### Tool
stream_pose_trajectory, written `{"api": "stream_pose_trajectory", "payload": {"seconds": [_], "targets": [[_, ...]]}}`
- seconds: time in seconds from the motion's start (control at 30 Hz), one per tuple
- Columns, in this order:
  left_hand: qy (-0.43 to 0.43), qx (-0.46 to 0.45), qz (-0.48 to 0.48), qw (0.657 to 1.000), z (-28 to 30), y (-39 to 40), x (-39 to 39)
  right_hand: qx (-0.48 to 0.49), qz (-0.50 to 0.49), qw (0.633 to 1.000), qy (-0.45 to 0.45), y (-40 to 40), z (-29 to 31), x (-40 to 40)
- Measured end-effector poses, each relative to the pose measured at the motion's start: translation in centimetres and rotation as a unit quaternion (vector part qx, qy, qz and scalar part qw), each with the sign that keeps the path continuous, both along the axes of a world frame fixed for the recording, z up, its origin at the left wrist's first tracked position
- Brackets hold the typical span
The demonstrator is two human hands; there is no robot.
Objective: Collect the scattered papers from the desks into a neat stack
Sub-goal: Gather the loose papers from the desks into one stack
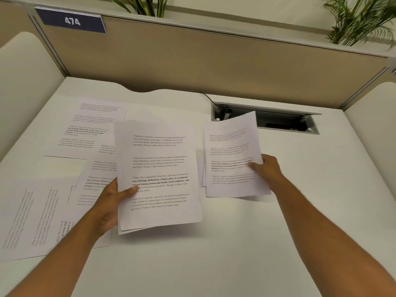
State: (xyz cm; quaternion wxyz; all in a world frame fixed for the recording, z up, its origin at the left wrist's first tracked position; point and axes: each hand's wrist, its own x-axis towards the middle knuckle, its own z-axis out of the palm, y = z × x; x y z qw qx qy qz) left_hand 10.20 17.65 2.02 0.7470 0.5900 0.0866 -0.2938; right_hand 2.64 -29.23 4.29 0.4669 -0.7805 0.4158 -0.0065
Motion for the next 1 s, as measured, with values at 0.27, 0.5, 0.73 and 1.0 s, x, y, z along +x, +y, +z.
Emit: {"api": "stream_pose_trajectory", "payload": {"seconds": [0.27, 0.5, 0.73, 1.0], "targets": [[0.005, 0.007, 0.020, 1.000, -0.6, 0.0, 0.4, 0.082, -0.022, 0.985, -0.148, 2.5, 5.5, -4.9], [0.006, -0.016, 0.009, 1.000, 0.6, -1.7, -0.6, 0.152, 0.074, 0.973, -0.158, 13.1, 4.9, -4.9], [-0.032, -0.007, -0.001, 0.999, 1.9, -1.5, -2.3, 0.184, 0.083, 0.971, -0.131, 19.1, 2.8, -3.3], [-0.018, 0.000, 0.064, 0.998, 1.3, 2.4, -2.9, 0.123, 0.144, 0.972, -0.139, 23.8, 1.5, -1.2]]}}
